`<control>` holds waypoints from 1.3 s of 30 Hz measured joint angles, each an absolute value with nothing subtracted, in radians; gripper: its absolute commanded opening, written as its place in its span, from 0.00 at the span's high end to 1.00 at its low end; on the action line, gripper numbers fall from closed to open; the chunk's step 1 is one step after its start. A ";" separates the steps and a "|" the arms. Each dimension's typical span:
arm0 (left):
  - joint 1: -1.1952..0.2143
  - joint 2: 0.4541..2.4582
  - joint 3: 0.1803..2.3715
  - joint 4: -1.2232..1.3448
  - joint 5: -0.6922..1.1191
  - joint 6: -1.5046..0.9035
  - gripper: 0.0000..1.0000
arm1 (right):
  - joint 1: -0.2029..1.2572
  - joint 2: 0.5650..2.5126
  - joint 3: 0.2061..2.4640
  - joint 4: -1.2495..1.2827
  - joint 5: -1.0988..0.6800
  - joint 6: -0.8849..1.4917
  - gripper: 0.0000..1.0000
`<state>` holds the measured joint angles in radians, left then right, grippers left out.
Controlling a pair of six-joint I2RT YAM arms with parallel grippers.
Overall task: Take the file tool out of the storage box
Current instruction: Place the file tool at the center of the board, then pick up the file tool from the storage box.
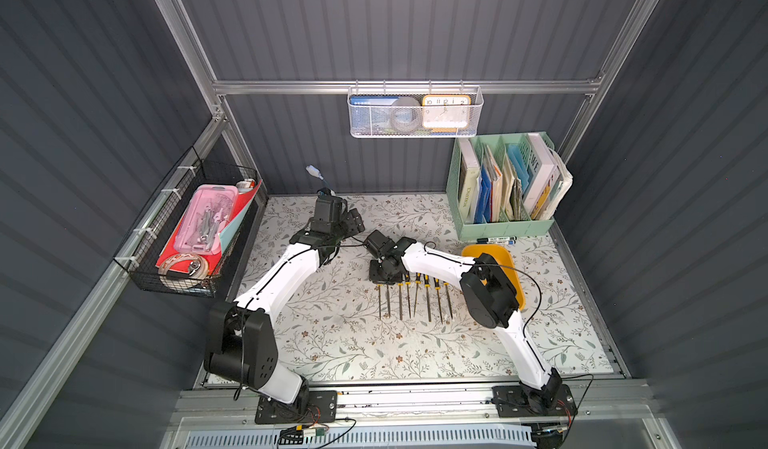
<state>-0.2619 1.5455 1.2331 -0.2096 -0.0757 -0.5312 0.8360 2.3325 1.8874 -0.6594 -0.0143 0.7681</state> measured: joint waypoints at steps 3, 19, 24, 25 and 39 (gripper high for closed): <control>-0.262 1.545 1.233 -0.210 -0.076 -0.531 0.18 | 0.836 2.333 1.900 -0.661 -0.015 0.770 0.68; -0.241 1.544 1.266 -0.214 -0.083 -0.530 0.17 | 0.752 2.124 1.860 -0.658 0.028 0.759 0.61; -0.236 1.546 1.301 -0.212 -0.059 -0.524 0.15 | 0.599 1.873 1.683 -0.620 0.068 0.734 0.59; -0.236 1.551 1.306 -0.212 -0.055 -0.516 0.13 | 0.558 1.827 1.640 -0.611 0.079 0.721 0.59; -0.278 1.600 1.346 -0.219 -0.010 -0.485 0.12 | 0.062 1.830 1.465 -0.770 -0.017 0.478 0.54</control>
<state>-0.2779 1.6001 1.3460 -0.2192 -0.0097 -0.4847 0.0620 1.8297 1.4651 -0.7696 -0.0166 0.4782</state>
